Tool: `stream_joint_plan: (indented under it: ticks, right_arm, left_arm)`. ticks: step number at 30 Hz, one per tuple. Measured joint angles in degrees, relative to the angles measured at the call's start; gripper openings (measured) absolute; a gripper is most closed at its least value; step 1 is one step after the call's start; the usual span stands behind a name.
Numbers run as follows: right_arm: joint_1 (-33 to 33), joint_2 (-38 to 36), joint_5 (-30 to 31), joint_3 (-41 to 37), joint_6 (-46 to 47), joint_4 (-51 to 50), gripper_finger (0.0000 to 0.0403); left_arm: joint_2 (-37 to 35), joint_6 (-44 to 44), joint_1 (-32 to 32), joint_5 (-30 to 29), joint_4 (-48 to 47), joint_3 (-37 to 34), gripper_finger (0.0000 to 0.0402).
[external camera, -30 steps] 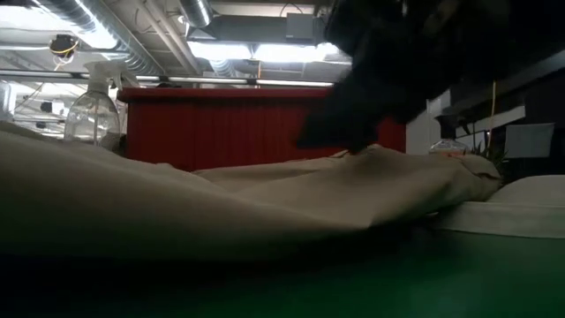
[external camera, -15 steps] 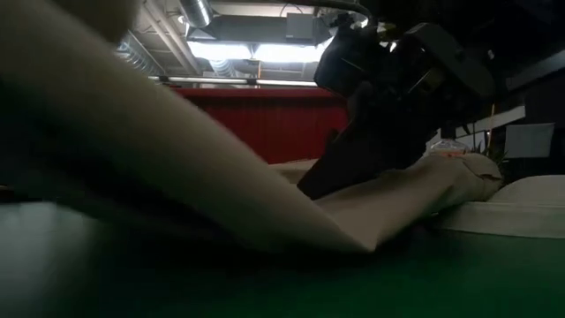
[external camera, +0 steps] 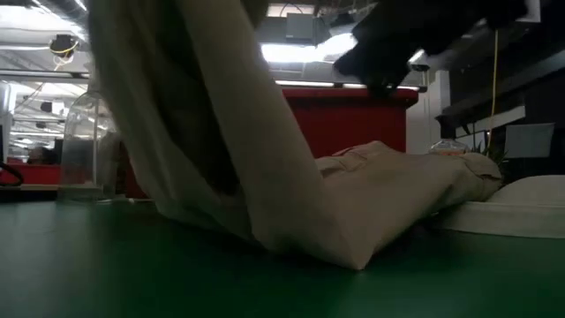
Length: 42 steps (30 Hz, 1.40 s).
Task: Fold laundry
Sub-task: Fold the brown shorts
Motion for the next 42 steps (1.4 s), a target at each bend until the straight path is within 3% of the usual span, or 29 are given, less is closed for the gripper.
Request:
stream_joint_plan:
  ticks: [7,13,29,36,42]
  right_arm:
    - [0.0,-12.5,11.5,0.0,0.2,-19.9,0.0156]
    - [0.0,-15.6,21.1,0.0,2.1,-31.3,0.0156]
    - [0.0,-15.7,21.4,0.0,1.6,-37.1,0.0156]
    - [0.0,-16.4,24.8,5.6,1.6,-52.3,0.0156]
    - [0.0,-16.3,28.5,10.5,1.2,-56.2,0.0156]
  left_arm:
    - [0.0,5.7,3.4,-2.8,4.5,0.0,0.0006]
    - [1.7,9.8,6.3,-3.0,9.9,0.0,0.0006]
    - [18.2,13.4,12.7,2.3,29.8,0.0,0.0006]
    - [22.1,14.1,14.9,3.0,34.1,0.0,0.0008]
    - [22.1,19.0,16.0,1.7,35.7,-0.1,0.003]
